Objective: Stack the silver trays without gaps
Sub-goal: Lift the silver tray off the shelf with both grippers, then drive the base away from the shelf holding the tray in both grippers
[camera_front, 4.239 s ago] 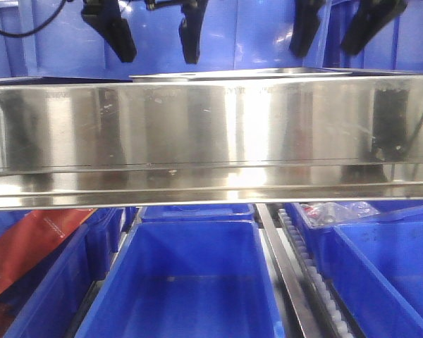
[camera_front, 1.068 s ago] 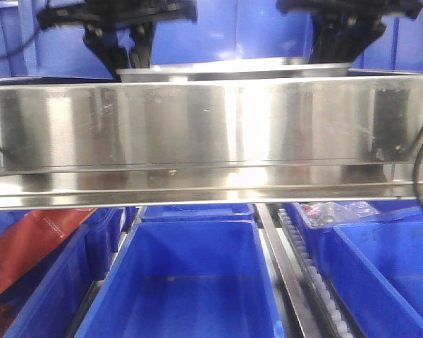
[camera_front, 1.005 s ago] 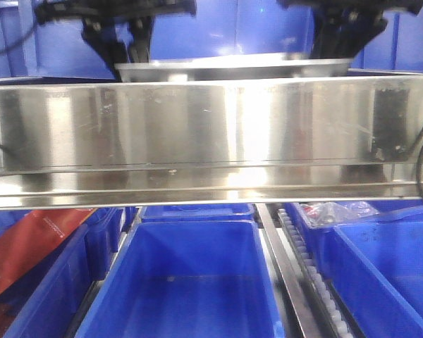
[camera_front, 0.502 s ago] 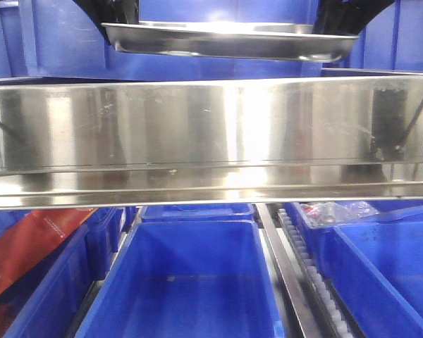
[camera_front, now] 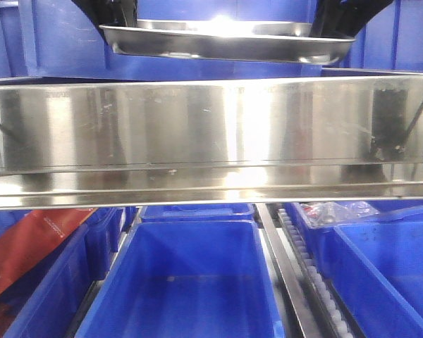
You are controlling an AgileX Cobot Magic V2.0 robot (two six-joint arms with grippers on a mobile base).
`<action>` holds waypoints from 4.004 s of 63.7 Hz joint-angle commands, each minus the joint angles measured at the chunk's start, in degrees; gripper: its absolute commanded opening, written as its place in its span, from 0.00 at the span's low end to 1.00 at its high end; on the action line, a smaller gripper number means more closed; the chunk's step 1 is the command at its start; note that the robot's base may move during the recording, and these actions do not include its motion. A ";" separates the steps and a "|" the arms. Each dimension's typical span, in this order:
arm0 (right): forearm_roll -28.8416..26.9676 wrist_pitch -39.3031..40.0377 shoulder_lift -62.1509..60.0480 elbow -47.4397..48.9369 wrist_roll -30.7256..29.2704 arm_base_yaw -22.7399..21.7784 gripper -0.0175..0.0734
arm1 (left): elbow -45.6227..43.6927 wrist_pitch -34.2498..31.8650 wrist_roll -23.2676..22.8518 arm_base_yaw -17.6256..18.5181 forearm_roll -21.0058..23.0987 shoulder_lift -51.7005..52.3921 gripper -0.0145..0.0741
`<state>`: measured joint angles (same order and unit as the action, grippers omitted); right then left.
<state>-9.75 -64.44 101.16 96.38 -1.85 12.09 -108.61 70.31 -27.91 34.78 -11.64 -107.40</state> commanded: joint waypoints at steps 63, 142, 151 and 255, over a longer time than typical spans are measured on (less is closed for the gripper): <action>1.40 14.24 -0.80 0.25 -1.74 0.02 0.11 | -0.12 -28.66 1.05 0.18 -2.25 1.26 0.14; 1.40 47.11 -0.80 0.25 -1.74 0.02 0.11 | -0.12 -37.74 1.05 0.18 -2.25 1.26 0.14; 1.40 47.11 -0.80 0.25 -1.74 0.02 0.11 | -0.12 -37.74 1.05 0.18 -2.25 1.26 0.14; 1.40 46.97 -0.80 0.25 -1.74 0.02 0.11 | -0.12 -37.62 1.05 0.18 -2.25 1.26 0.14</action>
<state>-5.14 -21.37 101.23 95.77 -2.97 10.26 -108.11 38.07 -28.12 32.98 -17.06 -106.84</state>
